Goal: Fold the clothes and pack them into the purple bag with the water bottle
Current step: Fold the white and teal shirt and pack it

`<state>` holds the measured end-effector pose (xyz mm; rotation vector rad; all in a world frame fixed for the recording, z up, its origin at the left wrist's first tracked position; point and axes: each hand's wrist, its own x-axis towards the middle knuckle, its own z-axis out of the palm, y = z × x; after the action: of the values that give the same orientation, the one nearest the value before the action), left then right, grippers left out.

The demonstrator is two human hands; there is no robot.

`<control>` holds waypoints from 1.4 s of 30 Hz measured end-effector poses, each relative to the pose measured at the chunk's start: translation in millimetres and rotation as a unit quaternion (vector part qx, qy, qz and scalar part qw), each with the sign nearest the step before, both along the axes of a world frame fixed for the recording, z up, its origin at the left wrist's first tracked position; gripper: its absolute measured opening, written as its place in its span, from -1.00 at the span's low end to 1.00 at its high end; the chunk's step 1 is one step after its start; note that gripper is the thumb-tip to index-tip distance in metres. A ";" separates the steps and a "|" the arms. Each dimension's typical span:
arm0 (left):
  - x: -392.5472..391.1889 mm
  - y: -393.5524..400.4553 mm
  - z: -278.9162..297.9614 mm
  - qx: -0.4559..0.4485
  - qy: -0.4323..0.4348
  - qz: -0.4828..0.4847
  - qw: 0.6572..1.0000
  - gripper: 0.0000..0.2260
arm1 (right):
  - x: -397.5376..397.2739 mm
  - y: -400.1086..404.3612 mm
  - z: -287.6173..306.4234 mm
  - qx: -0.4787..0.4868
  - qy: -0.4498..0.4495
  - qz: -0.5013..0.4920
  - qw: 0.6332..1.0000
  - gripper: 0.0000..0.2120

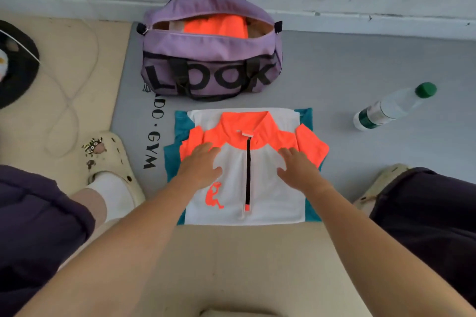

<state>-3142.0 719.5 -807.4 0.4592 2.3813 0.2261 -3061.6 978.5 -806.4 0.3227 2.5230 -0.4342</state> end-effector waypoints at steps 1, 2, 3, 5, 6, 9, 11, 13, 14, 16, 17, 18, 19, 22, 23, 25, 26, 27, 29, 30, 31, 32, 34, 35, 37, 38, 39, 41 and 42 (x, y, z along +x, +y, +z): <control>-1.6 2.3 -8.7 0.008 0.001 -0.019 1.000 -0.44 | -3.1 -1.1 -7.5 0.002 0.024 0.011 1.000 -0.46; -3.8 2.0 -17.1 0.010 0.009 -0.032 0.999 -0.42 | -5.1 0.0 -14.7 0.005 0.043 0.019 0.999 -0.44; -6.5 -1.5 -25.1 0.004 0.023 -0.037 0.999 -0.42 | -6.3 2.8 -21.8 0.010 0.055 0.018 0.998 -0.43; -9.5 -14.8 -39.2 -0.032 0.074 -0.015 0.997 -0.45 | -4.5 11.7 -34.3 0.047 0.066 -0.013 0.997 -0.43; -9.3 -22.8 -44.0 -0.058 0.101 0.028 0.993 -0.45 | -3.0 16.2 -39.2 0.080 0.071 -0.047 0.993 -0.45; -11.0 -39.0 -48.4 -0.125 0.130 0.233 0.956 -0.40 | -4.6 25.0 -46.0 0.172 0.060 -0.191 0.965 -0.44; -16.2 -40.0 -50.6 -0.149 0.155 0.255 0.943 -0.38 | -11.8 24.6 -46.6 0.189 0.056 -0.222 0.955 -0.36; -23.9 -32.0 -53.2 -0.096 0.197 0.185 0.958 -0.40 | -21.7 20.8 -47.7 0.175 0.092 -0.178 0.964 -0.36; -28.0 -24.9 -54.8 -0.049 0.209 0.134 0.967 -0.41 | -27.1 18.4 -49.2 0.154 0.115 -0.140 0.971 -0.38; -35.0 -10.2 -60.1 0.024 0.204 0.037 0.978 -0.42 | -38.2 13.8 -51.8 0.098 0.146 -0.069 0.982 -0.41; -38.4 -5.7 -63.5 0.033 0.188 0.009 0.982 -0.43 | -43.1 13.4 -53.2 0.078 0.152 -0.048 0.984 -0.42; -41.9 -4.6 -66.8 0.025 0.169 0.000 0.985 -0.43 | -47.0 14.6 -54.6 0.070 0.152 -0.039 0.985 -0.43; -45.5 -6.9 -69.6 0.006 0.156 0.006 0.988 -0.43 | -50.0 17.1 -55.7 0.073 0.146 -0.040 0.986 -0.42; -54.6 -19.7 -75.5 -0.053 0.149 0.054 0.986 -0.39 | -54.5 32.0 -58.9 0.096 0.136 -0.066 0.984 -0.36; -59.0 -21.4 -75.4 -0.065 0.151 0.085 0.983 -0.38 | -56.1 37.8 -58.9 0.099 0.136 -0.084 0.982 -0.36; -68.5 -17.1 -69.8 -0.076 0.175 0.157 0.969 -0.41 | -62.1 47.7 -57.4 0.105 0.145 -0.112 0.978 -0.41; -73.0 -11.5 -65.5 -0.069 0.199 0.158 0.965 -0.45 | -66.1 51.0 -56.7 0.104 0.154 -0.117 0.976 -0.45; -76.6 -4.1 -61.5 -0.042 0.228 0.125 0.965 -0.51 | -70.0 52.3 -55.6 0.097 0.163 -0.119 0.975 -0.49; -79.4 14.5 -56.7 0.032 0.238 0.029 0.970 -0.60 | -77.0 51.6 -54.3 0.055 0.173 -0.122 0.976 -0.58; -78.4 23.3 -55.9 0.053 0.222 0.005 0.974 -0.62 | -79.3 49.8 -54.4 0.030 0.168 -0.125 0.977 -0.62; -77.3 31.1 -55.4 0.057 0.201 0.012 0.978 -0.66 | -80.1 47.1 -54.8 0.011 0.156 -0.127 0.979 -0.64; -76.7 37.0 -55.8 0.054 0.179 0.047 0.981 -0.66 | -79.4 43.9 -55.7 0.000 0.139 -0.133 0.981 -0.64; -76.7 42.0 -58.6 0.044 0.138 0.138 0.980 -0.64 | -77.4 39.6 -56.9 -0.010 0.099 -0.156 0.983 -0.64; -76.9 41.9 -60.3 0.044 0.129 0.161 0.977 -0.67 | -76.6 38.6 -57.1 -0.013 0.078 -0.163 0.983 -0.67; -77.8 38.2 -62.1 0.057 0.141 0.177 0.972 -0.76 | -76.8 38.9 -56.7 -0.023 0.056 -0.162 0.985 -0.78; -78.0 35.5 -61.6 0.080 0.154 0.193 0.966 -0.78 | -77.7 39.8 -55.5 -0.036 0.060 -0.159 0.985 -0.80; -76.9 33.2 -59.5 0.107 0.170 0.210 0.957 -0.79 | -78.3 40.5 -53.6 -0.056 0.075 -0.156 0.983 -0.81; -73.0 30.5 -55.7 0.148 0.199 0.238 0.939 -0.82 | -78.8 40.1 -50.6 -0.093 0.119 -0.155 0.976 -0.81; -71.1 30.0 -55.5 0.150 0.205 0.245 0.936 -0.82 | -78.7 39.4 -50.0 -0.096 0.133 -0.158 0.974 -0.81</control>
<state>-3213.1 749.5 -862.9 0.0319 2.8581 0.7975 -3140.3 1017.9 -856.4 0.6311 2.6625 -0.8932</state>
